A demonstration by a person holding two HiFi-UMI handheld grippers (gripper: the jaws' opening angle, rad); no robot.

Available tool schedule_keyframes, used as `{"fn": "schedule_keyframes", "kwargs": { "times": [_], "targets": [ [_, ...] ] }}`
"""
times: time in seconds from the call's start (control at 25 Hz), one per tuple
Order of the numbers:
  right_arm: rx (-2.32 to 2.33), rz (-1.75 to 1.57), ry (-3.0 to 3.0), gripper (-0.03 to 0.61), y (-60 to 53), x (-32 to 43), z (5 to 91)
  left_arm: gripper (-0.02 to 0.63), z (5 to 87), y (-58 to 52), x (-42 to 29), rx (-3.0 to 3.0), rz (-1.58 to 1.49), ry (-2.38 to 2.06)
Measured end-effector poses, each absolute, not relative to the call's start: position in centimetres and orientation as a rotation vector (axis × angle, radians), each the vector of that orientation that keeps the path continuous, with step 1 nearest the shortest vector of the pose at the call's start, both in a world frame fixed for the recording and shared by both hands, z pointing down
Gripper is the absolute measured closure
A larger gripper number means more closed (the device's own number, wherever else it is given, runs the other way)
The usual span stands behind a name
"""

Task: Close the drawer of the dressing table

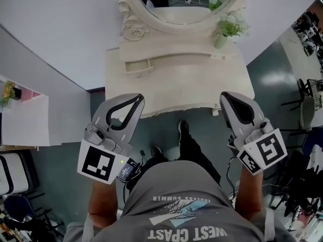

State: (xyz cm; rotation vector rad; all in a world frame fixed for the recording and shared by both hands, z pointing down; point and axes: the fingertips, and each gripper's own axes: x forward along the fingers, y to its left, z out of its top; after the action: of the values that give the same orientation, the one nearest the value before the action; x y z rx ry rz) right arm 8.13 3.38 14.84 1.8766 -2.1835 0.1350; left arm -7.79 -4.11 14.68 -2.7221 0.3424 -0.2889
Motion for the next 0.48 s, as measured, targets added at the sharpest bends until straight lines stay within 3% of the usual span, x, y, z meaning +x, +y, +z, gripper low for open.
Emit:
{"fn": "schedule_keyframes", "kwargs": {
  "times": [0.48],
  "targets": [
    [1.591,0.070,-2.417,0.578,-5.1,8.0,14.6,0.612,14.8,-8.5,-8.7,-2.673,-0.390,0.639]
  ]
}}
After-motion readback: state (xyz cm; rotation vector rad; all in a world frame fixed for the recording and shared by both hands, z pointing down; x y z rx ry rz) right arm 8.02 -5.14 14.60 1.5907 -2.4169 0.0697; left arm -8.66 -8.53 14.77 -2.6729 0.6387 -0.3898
